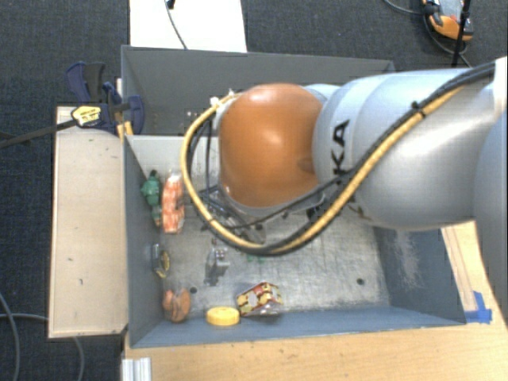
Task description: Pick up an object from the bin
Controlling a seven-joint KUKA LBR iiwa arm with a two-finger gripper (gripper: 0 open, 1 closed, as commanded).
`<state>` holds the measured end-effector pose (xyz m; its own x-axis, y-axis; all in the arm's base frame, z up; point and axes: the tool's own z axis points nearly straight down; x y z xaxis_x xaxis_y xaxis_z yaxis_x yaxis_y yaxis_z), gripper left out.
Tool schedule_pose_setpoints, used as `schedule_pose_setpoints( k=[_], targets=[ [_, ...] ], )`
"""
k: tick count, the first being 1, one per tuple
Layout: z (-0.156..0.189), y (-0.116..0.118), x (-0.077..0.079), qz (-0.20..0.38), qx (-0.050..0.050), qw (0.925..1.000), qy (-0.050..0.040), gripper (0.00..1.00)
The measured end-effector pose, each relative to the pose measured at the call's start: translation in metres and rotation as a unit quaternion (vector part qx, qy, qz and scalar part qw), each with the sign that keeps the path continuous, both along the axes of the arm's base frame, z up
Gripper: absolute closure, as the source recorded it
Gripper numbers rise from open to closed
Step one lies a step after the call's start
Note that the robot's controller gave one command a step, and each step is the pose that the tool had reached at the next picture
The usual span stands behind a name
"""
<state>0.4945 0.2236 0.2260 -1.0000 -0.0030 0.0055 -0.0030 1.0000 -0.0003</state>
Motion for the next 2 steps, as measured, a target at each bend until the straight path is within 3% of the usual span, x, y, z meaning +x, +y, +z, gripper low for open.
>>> schedule_pose_setpoints(
  k=[1,2],
  targets=[
    [0.004,-0.001,0.002,-0.002,0.001,1.0,-0.0038,0.0],
    [-0.05,-0.014,-0.002,0.026,0.002,0.9996,-0.0066,0.0]
  ],
)
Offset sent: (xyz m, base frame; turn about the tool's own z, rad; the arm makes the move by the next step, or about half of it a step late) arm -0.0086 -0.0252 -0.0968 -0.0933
